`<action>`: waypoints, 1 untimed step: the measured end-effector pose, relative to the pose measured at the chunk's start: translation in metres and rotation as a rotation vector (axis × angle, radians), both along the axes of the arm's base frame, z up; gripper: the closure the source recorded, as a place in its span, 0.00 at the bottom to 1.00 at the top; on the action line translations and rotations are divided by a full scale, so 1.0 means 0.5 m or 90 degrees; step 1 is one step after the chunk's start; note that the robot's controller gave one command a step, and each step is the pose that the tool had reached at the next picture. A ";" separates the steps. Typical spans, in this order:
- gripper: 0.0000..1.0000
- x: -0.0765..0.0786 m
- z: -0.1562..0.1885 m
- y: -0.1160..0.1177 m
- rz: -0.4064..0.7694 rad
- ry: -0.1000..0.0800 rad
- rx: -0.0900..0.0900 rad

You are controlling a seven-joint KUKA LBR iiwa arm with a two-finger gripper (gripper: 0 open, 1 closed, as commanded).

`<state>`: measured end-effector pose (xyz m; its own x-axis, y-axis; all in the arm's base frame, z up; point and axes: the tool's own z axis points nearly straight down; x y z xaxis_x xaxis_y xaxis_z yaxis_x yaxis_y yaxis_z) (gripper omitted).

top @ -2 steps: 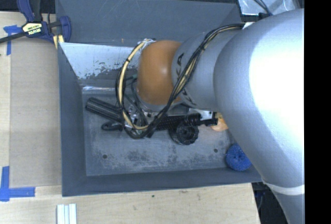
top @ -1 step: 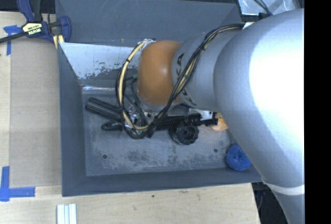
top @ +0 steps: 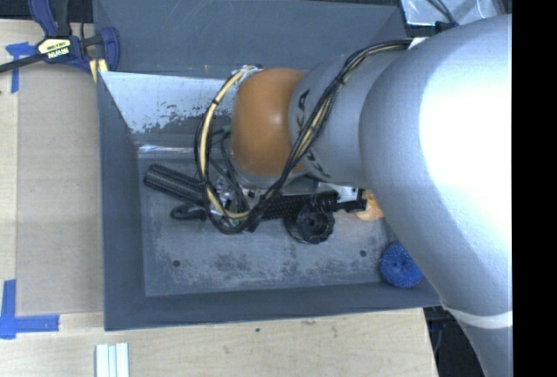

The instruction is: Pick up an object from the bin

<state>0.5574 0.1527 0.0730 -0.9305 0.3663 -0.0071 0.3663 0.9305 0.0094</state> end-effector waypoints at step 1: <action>1.00 -0.001 0.004 0.000 0.000 0.000 0.000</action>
Offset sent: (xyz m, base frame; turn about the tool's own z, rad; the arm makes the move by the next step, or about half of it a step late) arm 0.0001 -0.0001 0.0957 0.0000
